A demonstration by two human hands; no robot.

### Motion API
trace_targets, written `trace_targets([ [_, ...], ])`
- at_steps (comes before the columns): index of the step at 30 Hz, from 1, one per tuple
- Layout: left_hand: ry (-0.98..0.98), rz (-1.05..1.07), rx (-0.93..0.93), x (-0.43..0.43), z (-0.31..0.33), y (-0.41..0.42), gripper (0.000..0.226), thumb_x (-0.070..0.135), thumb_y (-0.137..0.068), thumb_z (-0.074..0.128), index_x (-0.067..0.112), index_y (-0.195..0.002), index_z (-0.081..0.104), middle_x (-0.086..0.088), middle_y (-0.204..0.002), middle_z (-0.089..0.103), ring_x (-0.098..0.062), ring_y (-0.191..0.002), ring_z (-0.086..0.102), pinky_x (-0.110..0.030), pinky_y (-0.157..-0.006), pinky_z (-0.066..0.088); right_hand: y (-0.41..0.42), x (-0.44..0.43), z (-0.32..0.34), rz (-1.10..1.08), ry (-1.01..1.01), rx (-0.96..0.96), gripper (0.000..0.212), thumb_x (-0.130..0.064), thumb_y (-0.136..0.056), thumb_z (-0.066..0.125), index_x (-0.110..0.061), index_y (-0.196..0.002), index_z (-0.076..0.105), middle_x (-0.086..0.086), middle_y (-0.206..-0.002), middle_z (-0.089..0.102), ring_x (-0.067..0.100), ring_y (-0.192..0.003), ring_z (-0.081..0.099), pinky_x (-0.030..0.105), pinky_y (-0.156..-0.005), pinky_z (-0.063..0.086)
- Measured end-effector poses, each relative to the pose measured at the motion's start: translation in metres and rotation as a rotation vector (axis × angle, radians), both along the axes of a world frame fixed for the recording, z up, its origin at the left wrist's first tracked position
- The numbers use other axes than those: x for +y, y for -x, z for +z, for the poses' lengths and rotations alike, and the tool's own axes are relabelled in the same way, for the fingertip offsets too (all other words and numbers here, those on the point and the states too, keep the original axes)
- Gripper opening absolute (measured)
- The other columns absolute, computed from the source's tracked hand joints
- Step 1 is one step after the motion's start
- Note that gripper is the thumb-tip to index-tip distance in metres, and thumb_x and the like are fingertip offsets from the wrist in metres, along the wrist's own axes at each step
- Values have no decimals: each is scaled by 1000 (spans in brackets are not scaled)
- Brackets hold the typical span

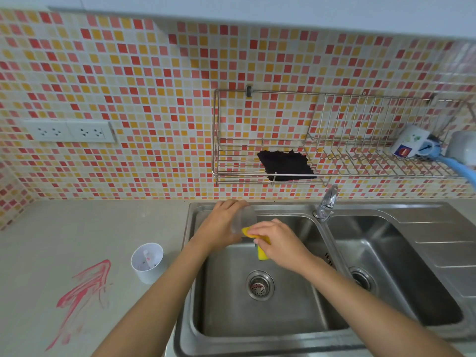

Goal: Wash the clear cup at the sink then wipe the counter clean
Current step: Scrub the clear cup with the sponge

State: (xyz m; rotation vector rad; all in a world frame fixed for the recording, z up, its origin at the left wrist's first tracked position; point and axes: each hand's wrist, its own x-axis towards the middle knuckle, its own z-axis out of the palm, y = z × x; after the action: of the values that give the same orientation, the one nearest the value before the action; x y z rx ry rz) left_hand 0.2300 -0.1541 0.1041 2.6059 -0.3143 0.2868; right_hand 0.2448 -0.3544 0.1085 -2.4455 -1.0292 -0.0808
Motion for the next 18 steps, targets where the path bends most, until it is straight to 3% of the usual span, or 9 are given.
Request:
trace_targets([
  [12, 23, 78, 46, 6, 0, 3, 89, 31, -66, 83, 27, -142, 38, 7, -141, 45, -16, -128, 39, -37, -106, 41, -8, -6, 6, -76, -39, 13, 34, -14, -90, 60, -26, -122, 66, -14, -119, 65, 13, -100, 53, 22, -93, 42],
  [18, 14, 32, 33, 2, 4, 1, 85, 30, -69, 81, 27, -142, 37, 8, -141, 43, -15, -128, 38, -30, -106, 37, -7, -1, 9, 30, -10, -70, 33, -8, -89, 62, -24, -117, 69, -13, -117, 66, 13, -99, 48, 16, -91, 37],
])
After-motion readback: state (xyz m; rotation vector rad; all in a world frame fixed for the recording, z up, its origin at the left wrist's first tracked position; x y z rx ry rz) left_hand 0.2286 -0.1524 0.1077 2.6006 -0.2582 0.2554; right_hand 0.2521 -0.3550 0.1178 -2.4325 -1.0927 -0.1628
